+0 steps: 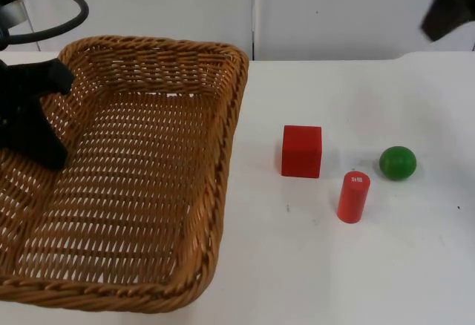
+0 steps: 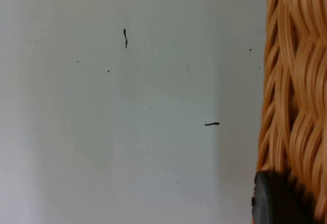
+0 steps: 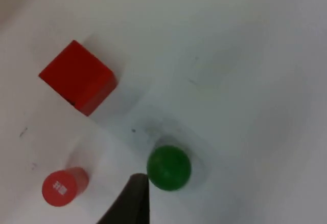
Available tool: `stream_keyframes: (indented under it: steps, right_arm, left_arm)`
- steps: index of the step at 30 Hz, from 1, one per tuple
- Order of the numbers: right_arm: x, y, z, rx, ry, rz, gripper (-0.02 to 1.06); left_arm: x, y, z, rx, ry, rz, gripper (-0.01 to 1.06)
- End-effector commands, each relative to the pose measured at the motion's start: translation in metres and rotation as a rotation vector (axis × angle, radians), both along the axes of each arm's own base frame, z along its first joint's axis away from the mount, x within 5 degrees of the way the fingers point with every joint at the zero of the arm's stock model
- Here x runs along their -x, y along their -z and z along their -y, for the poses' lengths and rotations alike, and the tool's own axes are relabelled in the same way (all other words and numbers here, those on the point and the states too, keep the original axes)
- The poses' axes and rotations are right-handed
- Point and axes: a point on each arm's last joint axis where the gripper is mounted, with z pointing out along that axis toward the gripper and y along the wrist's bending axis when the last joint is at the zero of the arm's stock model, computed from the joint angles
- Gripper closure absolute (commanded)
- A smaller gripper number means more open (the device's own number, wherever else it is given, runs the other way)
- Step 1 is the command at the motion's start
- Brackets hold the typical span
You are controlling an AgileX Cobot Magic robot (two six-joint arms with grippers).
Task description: Pick up the basket with the left hand and place the object to the left of the red cylinder into the basket with the right hand.
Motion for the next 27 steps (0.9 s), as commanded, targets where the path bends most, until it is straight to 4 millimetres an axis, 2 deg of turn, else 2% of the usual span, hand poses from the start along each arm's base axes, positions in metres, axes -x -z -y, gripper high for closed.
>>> stream_keyframes:
  steps: [1,2,6,7,13,14,24,27]
  right_arm:
    - [-0.01,0.009,-0.016,0.028,-0.092,0.005,-0.01]
    - [-0.01,0.009,-0.016,0.028,-0.092,0.005,-0.01]
    - [-0.024,0.034,-0.038,0.079,-0.247,0.013,0.0]
    - [-0.024,0.034,-0.038,0.079,-0.247,0.013,0.0]
    - [-0.039,0.062,-0.056,0.006,-0.386,-0.038,0.02]
    - [-0.039,0.062,-0.056,0.006,-0.386,-0.038,0.02]
    - [-0.049,0.112,-0.07,0.056,-0.508,-0.085,0.02]
    - [-0.053,0.12,-0.073,0.061,-0.522,-0.09,0.02]
  left_arm:
    - [0.0,-0.006,0.002,0.031,-0.021,0.017,1.05]
    - [0.0,-0.006,0.002,0.031,-0.021,0.017,1.05]
    - [0.0,-0.006,0.002,0.032,-0.022,0.017,1.05]
    - [0.0,-0.006,0.002,0.032,-0.022,0.017,1.05]
    - [0.0,-0.006,0.002,0.036,-0.028,0.021,1.05]
    - [0.0,-0.006,0.002,0.036,-0.028,0.021,1.05]
    - [-0.001,-0.007,0.002,0.039,-0.034,0.026,1.05]
    - [-0.001,-0.007,0.002,0.038,-0.036,0.029,1.05]
